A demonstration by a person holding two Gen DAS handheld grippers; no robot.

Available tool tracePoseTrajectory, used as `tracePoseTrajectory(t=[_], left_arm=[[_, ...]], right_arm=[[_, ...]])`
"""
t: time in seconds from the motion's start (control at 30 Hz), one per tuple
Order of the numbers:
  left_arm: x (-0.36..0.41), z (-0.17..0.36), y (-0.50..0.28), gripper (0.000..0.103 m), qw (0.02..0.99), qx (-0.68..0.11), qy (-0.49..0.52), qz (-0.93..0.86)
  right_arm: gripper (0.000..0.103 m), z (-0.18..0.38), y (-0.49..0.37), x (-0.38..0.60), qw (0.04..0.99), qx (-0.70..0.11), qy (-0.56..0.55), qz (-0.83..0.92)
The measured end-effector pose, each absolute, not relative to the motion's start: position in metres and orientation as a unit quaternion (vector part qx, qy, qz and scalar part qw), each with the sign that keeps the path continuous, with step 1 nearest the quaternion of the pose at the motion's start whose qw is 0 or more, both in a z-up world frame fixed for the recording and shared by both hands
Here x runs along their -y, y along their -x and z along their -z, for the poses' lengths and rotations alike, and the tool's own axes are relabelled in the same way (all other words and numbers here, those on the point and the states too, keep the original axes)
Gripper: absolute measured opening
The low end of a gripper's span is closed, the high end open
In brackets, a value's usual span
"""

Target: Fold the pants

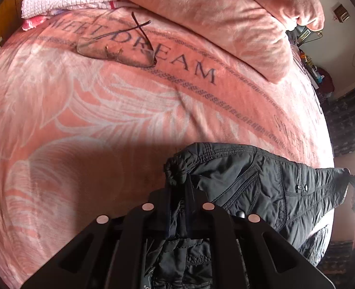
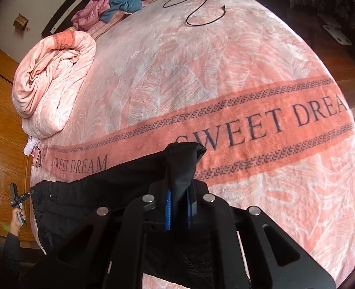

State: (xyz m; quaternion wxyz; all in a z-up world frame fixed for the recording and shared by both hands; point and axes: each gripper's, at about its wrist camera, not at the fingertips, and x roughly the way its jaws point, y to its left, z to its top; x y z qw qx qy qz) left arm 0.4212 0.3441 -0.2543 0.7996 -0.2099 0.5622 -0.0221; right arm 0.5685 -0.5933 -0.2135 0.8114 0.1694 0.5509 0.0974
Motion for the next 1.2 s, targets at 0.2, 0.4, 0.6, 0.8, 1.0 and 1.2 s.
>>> tracePoseTrajectory(t=[0.2,0.4,0.6,0.8,1.0,1.2], left_arm=[[-0.336,0.218,-0.407,0.008,0.813,-0.542,0.208,0.043],[-0.327,0.181,-0.39,0.008,0.829,-0.517,0.204,0.065],[-0.33,0.155,-0.364,0.008,0.841,-0.489,0.215,0.081],[-0.33,0.136,-0.327,0.007,0.85,-0.464,0.231,0.094],[-0.329,0.126,-0.291,0.007,0.857,-0.446,0.238,0.102],[-0.329,0.129,-0.256,0.007,0.858,-0.438,0.25,0.1]], right_arm=[[0.008,0.164,-0.525,0.585,0.83,-0.527,-0.164,-0.084],[0.008,0.123,-0.477,0.58,0.846,-0.502,-0.167,-0.07],[0.008,0.099,-0.426,0.582,0.864,-0.468,-0.177,-0.059],[0.008,0.095,-0.376,0.588,0.876,-0.442,-0.187,-0.039],[0.008,0.106,-0.33,0.591,0.885,-0.421,-0.197,-0.018],[0.008,0.116,-0.293,0.588,0.896,-0.403,-0.187,-0.001]])
